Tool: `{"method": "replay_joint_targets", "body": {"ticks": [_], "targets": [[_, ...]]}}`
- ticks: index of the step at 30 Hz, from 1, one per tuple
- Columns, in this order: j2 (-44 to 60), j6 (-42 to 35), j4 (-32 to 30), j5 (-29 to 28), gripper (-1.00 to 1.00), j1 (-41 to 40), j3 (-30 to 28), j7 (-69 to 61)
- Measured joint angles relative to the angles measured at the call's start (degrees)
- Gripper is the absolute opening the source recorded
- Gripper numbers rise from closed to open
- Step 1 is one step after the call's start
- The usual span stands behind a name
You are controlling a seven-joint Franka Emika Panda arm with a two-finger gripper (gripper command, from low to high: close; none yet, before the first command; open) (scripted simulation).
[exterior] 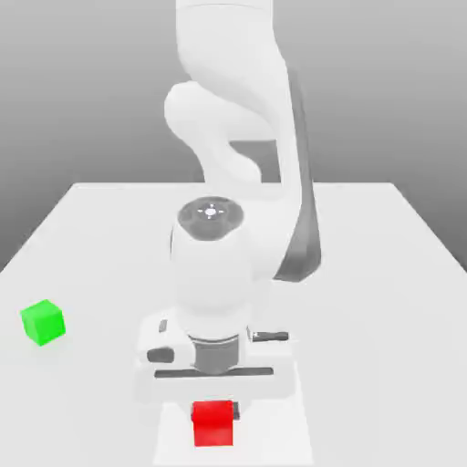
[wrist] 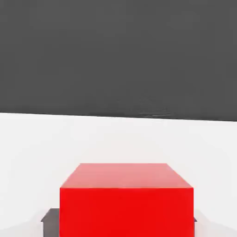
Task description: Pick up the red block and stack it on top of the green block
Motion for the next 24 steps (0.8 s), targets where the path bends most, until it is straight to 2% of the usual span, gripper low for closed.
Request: {"method": "replay_joint_targets", "body": {"ticks": [5,8,14,24], "targets": [[-9.0,-7.6,-1.4,-1.2,-1.0,0.3,-0.6,0.8],[-12.0,-9.4,-2.6,-1.3,-1.0,-2.8,-3.9,0.8],[-16.2,-10.8,-5.4,-2.4,-1.0,-14.2,-11.4,1.2],[-22.1,-12.2,-9.7,-4.7,-1.0,-32.7,-19.9,2.3]]}}
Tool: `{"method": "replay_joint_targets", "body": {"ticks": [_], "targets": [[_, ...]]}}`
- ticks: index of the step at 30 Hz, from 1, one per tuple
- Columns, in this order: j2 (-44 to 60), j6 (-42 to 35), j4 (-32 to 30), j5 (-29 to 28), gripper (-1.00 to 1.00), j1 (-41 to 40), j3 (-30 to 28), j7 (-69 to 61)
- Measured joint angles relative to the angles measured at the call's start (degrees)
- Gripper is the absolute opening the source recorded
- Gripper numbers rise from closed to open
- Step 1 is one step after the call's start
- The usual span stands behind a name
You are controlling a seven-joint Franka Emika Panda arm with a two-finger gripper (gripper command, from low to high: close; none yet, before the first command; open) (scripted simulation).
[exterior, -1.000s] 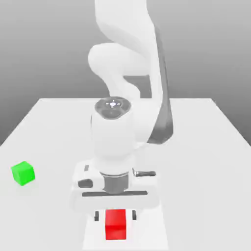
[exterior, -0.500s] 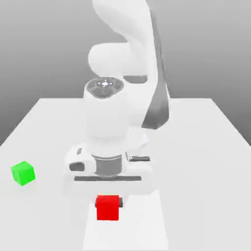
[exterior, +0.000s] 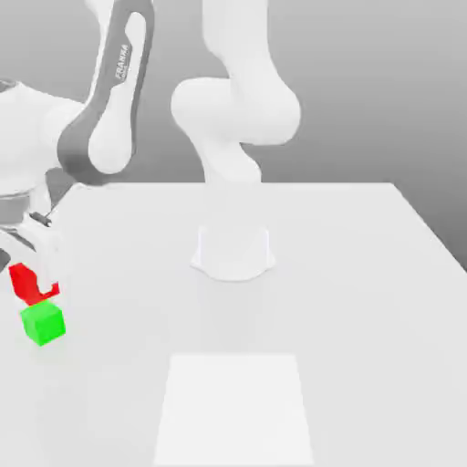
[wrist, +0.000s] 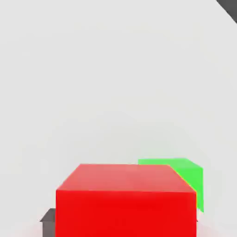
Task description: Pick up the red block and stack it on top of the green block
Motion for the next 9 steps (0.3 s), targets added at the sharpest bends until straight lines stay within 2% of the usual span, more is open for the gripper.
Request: {"method": "replay_joint_targets", "body": {"ticks": [5,6,9], "targets": [[8.9,8.1,0.2,8.7,-1.0,-1.6,3.1,-6.3],[10.7,9.8,0.3,10.4,1.0,-2.5,4.3,-7.5],[10.7,9.8,0.3,10.4,1.0,-2.5,4.3,-7.5]]}}
